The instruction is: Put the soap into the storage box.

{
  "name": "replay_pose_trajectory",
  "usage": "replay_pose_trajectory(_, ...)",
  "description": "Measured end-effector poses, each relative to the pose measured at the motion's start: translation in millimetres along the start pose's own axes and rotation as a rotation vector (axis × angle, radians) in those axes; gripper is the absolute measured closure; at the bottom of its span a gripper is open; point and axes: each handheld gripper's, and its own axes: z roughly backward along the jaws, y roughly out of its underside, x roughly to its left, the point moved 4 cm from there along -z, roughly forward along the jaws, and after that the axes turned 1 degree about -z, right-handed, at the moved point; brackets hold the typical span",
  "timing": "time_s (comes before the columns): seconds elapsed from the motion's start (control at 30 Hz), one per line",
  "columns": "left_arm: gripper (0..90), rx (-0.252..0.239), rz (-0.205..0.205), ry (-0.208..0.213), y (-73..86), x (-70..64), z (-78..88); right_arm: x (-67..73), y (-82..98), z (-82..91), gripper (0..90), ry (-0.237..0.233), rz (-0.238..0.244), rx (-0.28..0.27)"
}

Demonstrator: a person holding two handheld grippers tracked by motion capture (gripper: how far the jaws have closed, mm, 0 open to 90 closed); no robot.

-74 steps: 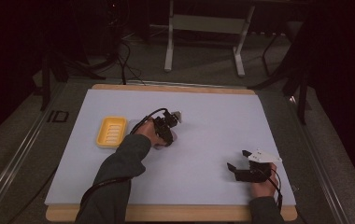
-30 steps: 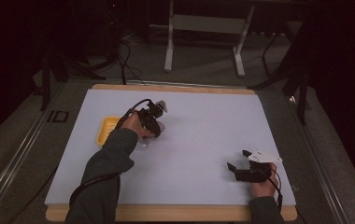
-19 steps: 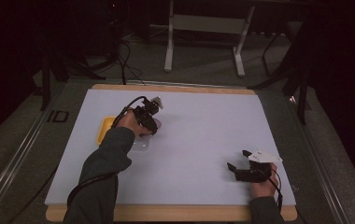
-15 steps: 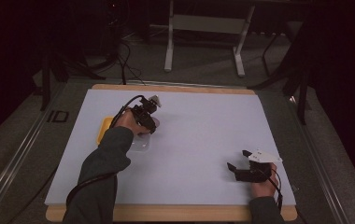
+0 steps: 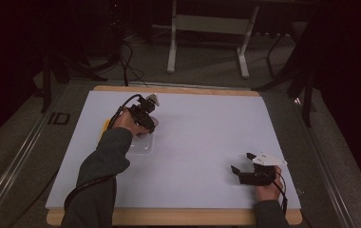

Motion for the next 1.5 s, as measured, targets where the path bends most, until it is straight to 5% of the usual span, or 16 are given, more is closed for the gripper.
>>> replay_pose_trajectory(1.5, 50.2, -0.01, 0.044, -0.019, 20.8, 25.4, 11.0, 0.1, 0.0, 0.3, 14.3, 0.004, 0.006, -0.005)
